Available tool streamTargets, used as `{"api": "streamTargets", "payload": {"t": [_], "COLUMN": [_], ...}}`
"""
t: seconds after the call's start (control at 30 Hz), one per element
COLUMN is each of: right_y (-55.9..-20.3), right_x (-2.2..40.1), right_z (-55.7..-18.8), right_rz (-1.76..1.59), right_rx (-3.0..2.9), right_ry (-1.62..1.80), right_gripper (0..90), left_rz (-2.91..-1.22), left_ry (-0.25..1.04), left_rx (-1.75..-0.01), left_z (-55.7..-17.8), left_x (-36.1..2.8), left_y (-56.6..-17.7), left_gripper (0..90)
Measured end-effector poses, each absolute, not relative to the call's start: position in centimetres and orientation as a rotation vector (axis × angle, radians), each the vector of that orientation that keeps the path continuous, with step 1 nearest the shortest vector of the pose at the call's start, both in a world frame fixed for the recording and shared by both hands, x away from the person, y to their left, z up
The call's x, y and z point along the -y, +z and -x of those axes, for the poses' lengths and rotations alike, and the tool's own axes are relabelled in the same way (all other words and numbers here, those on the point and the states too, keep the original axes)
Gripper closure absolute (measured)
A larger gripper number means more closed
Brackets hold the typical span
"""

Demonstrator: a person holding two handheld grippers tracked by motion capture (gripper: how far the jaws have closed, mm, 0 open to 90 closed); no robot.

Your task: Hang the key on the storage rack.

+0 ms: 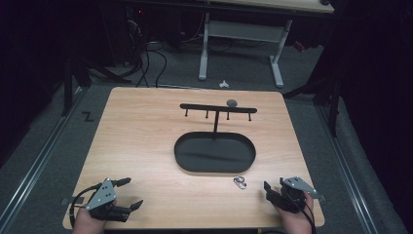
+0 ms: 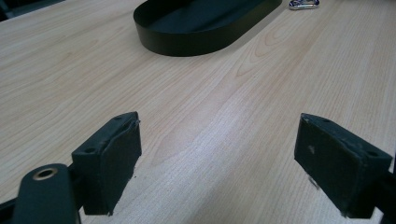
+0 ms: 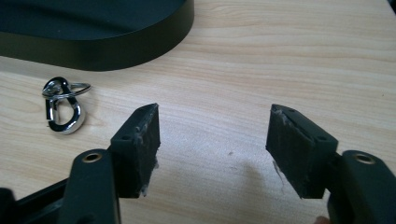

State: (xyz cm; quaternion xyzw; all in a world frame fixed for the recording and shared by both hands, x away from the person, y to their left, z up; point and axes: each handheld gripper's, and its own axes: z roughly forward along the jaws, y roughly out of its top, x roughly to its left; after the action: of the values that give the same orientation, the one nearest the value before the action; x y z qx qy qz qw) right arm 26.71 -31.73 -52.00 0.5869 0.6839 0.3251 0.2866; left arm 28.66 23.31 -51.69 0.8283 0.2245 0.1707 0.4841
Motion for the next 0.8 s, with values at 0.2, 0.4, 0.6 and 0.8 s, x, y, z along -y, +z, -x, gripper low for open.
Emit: {"api": "streamTargets", "payload": {"t": [0.2,0.4,0.6,0.8], "right_y": [-52.04,-52.11,-52.06,-51.97], "right_x": [31.57,31.55,31.82,31.61], "right_z": [-26.88,-26.73,-26.42,-26.63], "right_rz": [-1.586,-1.579,-1.581,-1.571], "right_rx": [-1.818,-1.820,-1.818,-1.849], "right_ry": [0.882,0.880,0.877,0.858], "right_gripper": [32.9,32.9,32.8,29.6], "left_rz": [-2.014,-2.009,-2.013,-2.013], "left_ry": [0.415,0.418,0.421,0.423], "left_rx": [-0.552,-0.552,-0.546,-0.549], "left_z": [-28.62,-28.83,-28.91,-28.92], "left_x": [-23.52,-23.24,-23.05,-23.06], "left_y": [-51.66,-51.64,-51.63,-51.66], "left_gripper": [15.3,15.3,15.3,15.3]}}
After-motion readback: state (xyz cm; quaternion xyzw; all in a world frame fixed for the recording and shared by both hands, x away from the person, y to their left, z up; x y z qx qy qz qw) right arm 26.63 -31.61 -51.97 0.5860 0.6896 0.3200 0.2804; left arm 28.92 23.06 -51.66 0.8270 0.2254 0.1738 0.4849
